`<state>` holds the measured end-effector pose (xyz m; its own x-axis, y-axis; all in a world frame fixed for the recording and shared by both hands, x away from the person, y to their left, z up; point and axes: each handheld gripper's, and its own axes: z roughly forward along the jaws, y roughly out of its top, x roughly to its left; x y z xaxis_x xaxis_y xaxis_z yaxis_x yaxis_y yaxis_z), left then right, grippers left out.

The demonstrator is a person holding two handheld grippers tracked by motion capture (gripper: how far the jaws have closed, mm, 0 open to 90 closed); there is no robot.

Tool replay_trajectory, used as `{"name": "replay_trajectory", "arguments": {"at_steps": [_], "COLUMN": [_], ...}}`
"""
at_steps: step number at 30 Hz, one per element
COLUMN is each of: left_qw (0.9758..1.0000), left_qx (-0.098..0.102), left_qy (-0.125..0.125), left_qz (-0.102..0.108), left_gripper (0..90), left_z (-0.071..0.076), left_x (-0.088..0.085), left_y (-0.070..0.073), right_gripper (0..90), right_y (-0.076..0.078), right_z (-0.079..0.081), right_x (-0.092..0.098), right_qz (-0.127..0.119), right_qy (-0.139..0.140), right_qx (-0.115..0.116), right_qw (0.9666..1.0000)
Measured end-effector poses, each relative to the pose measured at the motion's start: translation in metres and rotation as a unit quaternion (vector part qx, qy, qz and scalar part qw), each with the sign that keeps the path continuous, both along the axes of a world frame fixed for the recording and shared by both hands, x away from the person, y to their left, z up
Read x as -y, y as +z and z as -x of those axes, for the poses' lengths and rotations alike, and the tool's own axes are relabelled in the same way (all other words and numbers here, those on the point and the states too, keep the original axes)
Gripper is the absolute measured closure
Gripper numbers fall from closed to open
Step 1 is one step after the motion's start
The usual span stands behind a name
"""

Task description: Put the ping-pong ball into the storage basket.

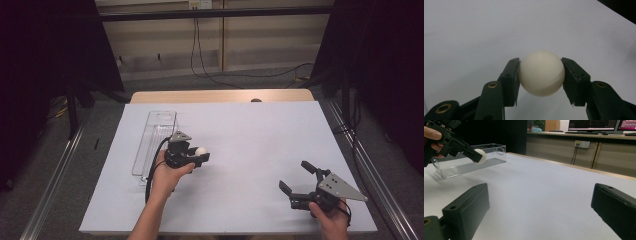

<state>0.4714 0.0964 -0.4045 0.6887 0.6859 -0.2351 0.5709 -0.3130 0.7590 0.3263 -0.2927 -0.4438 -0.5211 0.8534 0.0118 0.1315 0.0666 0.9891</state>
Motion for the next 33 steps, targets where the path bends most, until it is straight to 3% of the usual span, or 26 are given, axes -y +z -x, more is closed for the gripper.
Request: {"name": "replay_trajectory", "arguments": {"at_steps": [8,18,20,33], "left_qw": [0.9999,1.0,1.0,0.9998], "left_qx": [-0.003,0.0,0.004,0.008], "left_qy": [0.005,0.006,0.006,0.016], "left_qz": [0.01,0.007,-0.003,0.002], "left_gripper": [51.2,51.2,51.2,51.1], "left_z": [-0.002,-0.004,-0.004,-0.005], "left_x": [-0.007,-0.012,-0.013,-0.02], "left_y": [0.003,0.005,0.006,0.011], "right_gripper": [1.2,1.1,1.2,1.2], "right_y": [0.0,0.0,0.0,0.001], "right_z": [0.0,0.0,0.0,0.0], "right_x": [0.0,-0.001,-0.001,-0.001], "right_qz": [0.001,-0.001,0.001,-0.002], "right_qy": [0.002,0.005,0.005,0.004], "right_qx": [0.001,-0.001,0.001,0.003], "right_qw": [1.0,1.0,1.0,1.0]}}
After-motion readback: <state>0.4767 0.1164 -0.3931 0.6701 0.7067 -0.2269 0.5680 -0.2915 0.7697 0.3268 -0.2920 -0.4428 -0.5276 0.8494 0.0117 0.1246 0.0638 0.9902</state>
